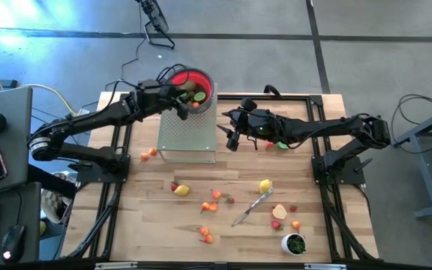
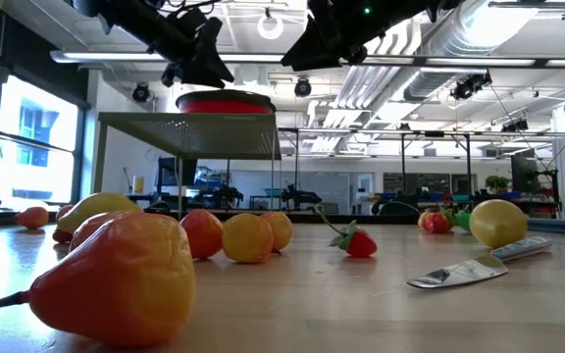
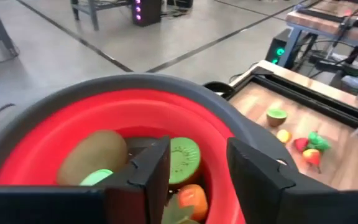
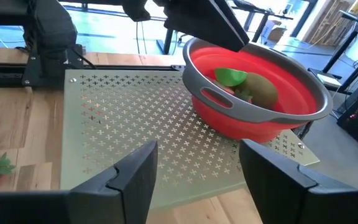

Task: Pick & Place Fruit
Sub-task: Put the lemon into the red strainer on the shelf

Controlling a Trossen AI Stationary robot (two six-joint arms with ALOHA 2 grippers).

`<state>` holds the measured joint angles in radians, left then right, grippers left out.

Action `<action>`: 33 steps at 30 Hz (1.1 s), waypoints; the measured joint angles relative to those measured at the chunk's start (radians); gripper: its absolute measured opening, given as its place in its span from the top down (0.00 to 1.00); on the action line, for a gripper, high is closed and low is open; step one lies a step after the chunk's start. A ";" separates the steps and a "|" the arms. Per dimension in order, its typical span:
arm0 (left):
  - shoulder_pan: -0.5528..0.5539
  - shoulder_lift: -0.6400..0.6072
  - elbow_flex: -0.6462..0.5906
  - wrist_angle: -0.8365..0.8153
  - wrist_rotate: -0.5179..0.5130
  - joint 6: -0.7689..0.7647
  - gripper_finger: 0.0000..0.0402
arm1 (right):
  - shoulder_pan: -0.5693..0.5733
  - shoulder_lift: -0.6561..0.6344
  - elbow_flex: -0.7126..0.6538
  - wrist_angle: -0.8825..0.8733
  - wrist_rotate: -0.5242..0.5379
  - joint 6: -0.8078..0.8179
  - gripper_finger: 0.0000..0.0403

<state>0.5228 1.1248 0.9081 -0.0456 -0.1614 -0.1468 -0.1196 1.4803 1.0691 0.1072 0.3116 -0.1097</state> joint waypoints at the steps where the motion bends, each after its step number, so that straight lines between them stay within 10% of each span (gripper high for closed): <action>1: 0.000 0.000 0.000 0.000 0.006 -0.013 0.65 | 0.000 0.000 0.000 0.000 0.000 0.000 0.46; 11: -0.018 0.000 0.000 -0.010 0.175 -0.007 0.69 | 0.014 0.000 0.000 -0.032 0.001 0.096 0.46; 33: -0.409 0.000 0.000 -0.008 0.050 0.063 0.69 | 0.220 -0.034 0.000 -0.360 0.004 0.360 0.46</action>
<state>0.1142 1.1248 0.9077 -0.0540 -0.1110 -0.0837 0.1007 1.4466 1.0695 -0.2528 0.3156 0.2507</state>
